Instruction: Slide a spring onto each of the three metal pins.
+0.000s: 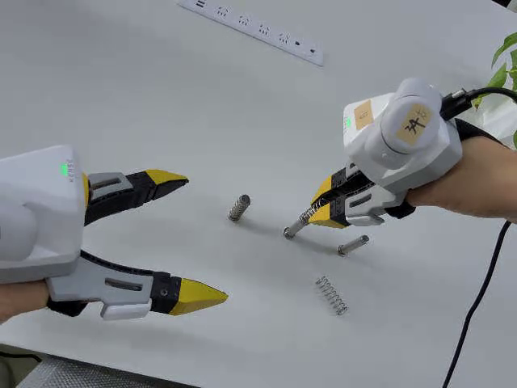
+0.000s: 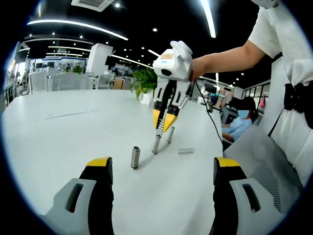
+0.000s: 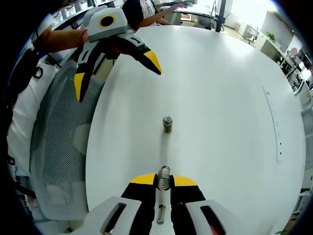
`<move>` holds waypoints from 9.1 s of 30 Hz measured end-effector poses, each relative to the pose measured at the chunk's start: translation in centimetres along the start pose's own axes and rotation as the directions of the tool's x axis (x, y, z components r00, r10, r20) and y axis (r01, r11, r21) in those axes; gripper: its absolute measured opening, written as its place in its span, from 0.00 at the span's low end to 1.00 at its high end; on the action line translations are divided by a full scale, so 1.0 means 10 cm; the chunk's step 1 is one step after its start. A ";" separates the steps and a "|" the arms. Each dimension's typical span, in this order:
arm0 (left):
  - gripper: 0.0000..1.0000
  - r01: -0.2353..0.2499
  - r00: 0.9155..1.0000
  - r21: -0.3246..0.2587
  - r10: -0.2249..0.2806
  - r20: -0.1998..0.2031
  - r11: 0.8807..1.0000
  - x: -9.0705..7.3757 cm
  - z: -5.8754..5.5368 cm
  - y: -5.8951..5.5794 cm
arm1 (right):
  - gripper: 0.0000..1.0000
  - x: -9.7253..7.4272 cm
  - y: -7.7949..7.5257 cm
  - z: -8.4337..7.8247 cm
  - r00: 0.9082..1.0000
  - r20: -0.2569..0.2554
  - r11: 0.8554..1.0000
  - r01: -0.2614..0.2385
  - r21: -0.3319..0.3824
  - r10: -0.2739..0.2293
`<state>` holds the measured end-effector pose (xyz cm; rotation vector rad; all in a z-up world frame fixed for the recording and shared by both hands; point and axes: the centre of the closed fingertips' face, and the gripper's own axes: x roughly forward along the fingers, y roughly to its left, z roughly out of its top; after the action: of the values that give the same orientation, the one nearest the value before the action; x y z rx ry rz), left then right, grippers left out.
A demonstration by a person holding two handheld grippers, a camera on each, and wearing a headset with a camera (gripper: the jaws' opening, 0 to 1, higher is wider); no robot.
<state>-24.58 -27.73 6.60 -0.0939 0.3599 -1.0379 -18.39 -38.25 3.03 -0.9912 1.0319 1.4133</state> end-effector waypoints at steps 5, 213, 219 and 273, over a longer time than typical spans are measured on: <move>0.84 0.003 1.000 0.000 -0.003 0.002 1.000 0.00 0.00 0.00 | 0.07 0.03 0.01 0.00 1.000 0.000 1.000 -0.001 -0.005 0.001; 0.09 0.372 0.674 0.306 -0.029 -0.738 0.876 1.65 -0.87 -0.81 | 0.79 -0.49 1.14 -1.47 0.689 0.513 0.775 0.114 0.621 -0.512; 0.09 0.374 0.681 0.302 -0.039 -0.731 0.877 1.64 -0.85 -0.82 | 0.76 -0.42 1.14 -1.39 0.695 0.524 0.786 0.095 0.611 -0.492; 0.09 0.238 0.954 0.134 -0.205 -0.220 0.962 1.11 0.61 -1.13 | 0.18 -1.20 1.06 -0.25 0.667 0.679 0.927 0.046 0.373 -0.306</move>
<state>-26.77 -43.55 12.29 0.1199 0.4589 -1.3012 -27.88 -44.52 14.53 -0.2011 0.5048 1.2407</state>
